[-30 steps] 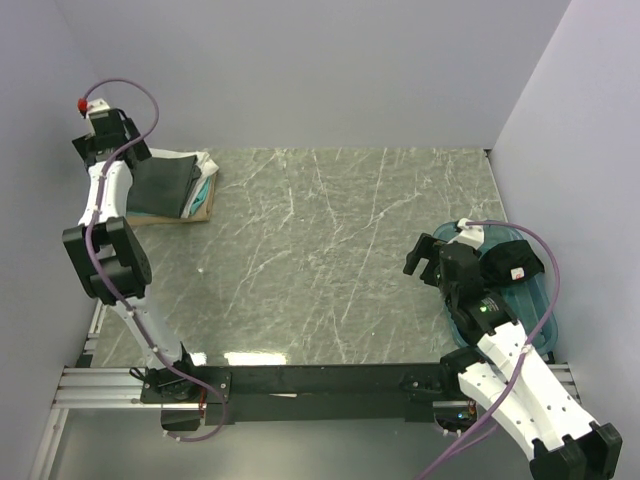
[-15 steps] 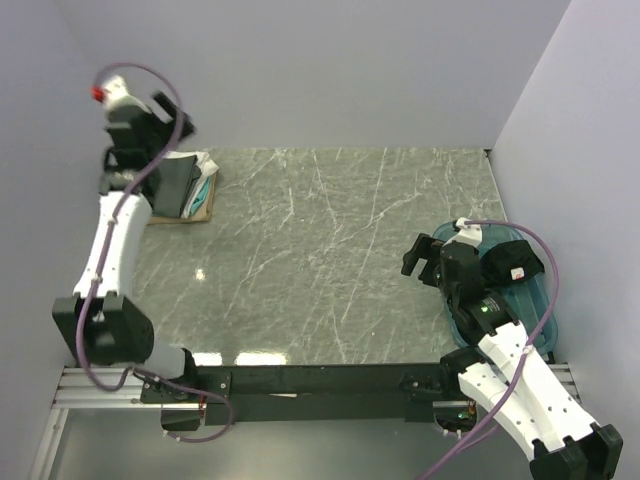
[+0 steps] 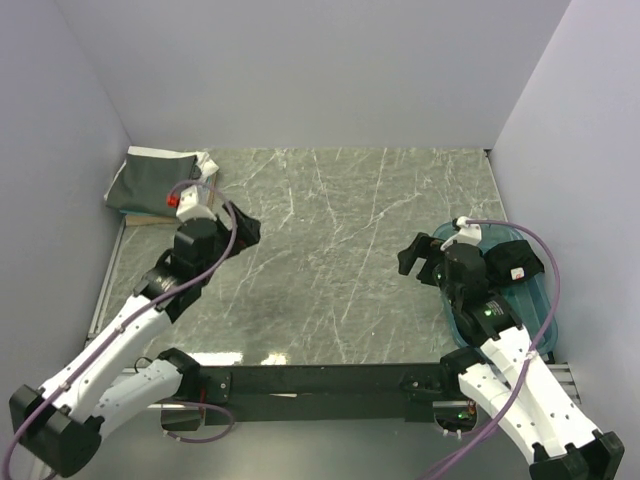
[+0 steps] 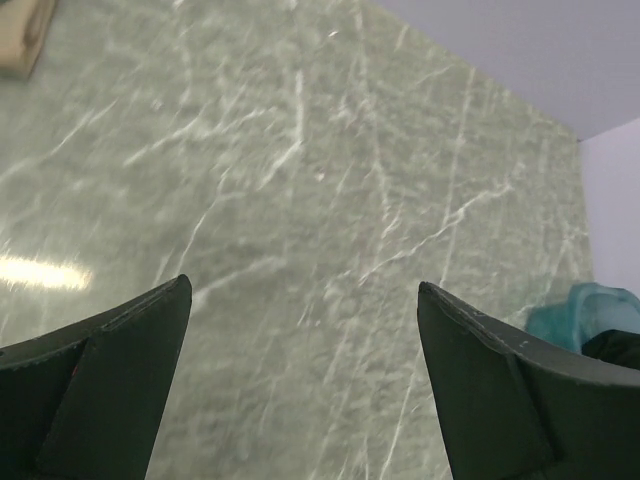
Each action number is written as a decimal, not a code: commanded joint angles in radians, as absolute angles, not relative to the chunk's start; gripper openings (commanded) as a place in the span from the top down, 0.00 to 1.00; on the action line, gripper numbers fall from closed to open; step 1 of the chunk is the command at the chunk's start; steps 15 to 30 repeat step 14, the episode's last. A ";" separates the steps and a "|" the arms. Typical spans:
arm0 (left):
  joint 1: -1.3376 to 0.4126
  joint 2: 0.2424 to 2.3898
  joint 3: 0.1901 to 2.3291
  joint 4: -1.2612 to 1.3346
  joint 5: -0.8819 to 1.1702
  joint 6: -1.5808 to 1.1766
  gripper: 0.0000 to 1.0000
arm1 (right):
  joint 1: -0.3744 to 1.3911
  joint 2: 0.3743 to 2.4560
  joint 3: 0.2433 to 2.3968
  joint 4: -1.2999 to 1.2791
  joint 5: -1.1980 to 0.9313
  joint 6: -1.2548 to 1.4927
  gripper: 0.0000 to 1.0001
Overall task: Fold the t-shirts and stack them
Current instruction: Reset both grippers
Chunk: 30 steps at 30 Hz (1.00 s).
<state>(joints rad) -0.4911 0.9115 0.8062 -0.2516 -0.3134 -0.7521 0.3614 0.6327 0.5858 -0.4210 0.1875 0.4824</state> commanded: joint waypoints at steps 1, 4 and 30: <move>-0.532 0.832 0.733 -0.382 -0.466 -0.876 0.01 | 0.360 0.620 0.566 -0.319 0.082 0.473 0.00; -0.541 0.781 0.672 -0.436 -0.471 -0.928 0.01 | 0.362 0.627 0.537 -0.247 0.006 0.457 0.00; -0.541 0.721 0.615 -0.454 -0.492 -0.948 0.01 | 0.362 0.689 0.522 -0.170 -0.054 0.495 0.00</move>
